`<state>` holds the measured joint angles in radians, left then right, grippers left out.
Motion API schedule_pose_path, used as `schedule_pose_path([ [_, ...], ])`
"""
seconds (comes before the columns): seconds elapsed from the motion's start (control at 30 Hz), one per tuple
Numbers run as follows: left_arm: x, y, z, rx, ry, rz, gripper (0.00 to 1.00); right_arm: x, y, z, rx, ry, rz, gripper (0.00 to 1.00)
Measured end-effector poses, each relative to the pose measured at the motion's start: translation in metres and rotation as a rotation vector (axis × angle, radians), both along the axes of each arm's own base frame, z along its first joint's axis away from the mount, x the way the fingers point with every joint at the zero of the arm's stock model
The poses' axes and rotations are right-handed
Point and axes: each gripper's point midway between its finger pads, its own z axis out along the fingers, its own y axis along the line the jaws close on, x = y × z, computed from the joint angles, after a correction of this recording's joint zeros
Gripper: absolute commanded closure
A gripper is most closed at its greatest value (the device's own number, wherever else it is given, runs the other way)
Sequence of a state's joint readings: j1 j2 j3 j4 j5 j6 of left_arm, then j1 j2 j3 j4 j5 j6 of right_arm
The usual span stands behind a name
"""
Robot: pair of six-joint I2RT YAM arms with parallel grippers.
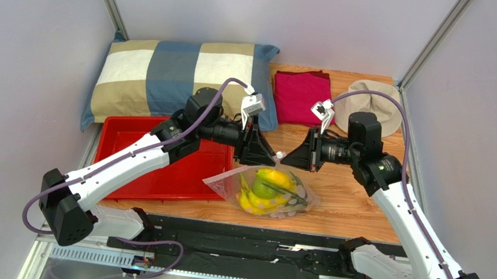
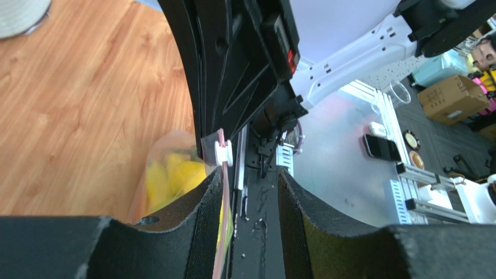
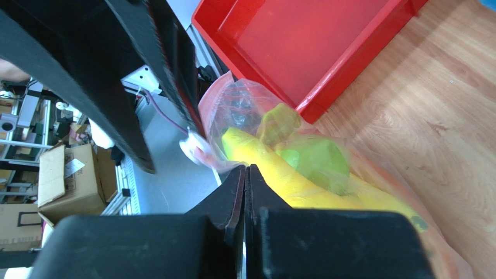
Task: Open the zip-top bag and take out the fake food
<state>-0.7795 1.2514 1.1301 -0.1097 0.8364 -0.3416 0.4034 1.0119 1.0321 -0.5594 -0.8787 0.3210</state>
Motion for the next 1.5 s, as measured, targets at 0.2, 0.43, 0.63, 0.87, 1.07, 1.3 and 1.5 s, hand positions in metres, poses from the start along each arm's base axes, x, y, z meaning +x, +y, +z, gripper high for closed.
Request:
schedule_pose_path([
  [0.2,0.006,-0.004,0.011,-0.026,-0.005,0.022,0.55,-0.007,-0.001,-0.004,0.01,0.027,-0.001,1.0],
  [0.43,0.011,-0.011,0.002,-0.009,0.017,0.025,0.54,-0.009,-0.001,-0.003,0.017,0.037,0.001,1.0],
  [0.63,0.014,-0.019,-0.002,0.006,0.036,0.008,0.51,-0.01,-0.001,-0.003,0.02,0.038,0.008,1.0],
  [0.87,0.015,-0.022,0.005,0.007,0.055,0.004,0.4,-0.012,-0.001,-0.002,0.024,0.04,0.015,1.0],
  [1.07,0.01,-0.019,0.008,0.003,0.055,-0.01,0.48,-0.012,-0.001,-0.002,0.024,0.04,0.016,1.0],
  [1.3,0.006,-0.017,-0.001,0.023,0.08,-0.022,0.78,-0.012,0.0,-0.002,0.024,0.04,0.016,1.0],
  [1.5,0.007,-0.016,-0.006,0.037,0.08,-0.014,1.0,-0.013,0.0,-0.002,0.026,0.041,0.021,0.92],
])
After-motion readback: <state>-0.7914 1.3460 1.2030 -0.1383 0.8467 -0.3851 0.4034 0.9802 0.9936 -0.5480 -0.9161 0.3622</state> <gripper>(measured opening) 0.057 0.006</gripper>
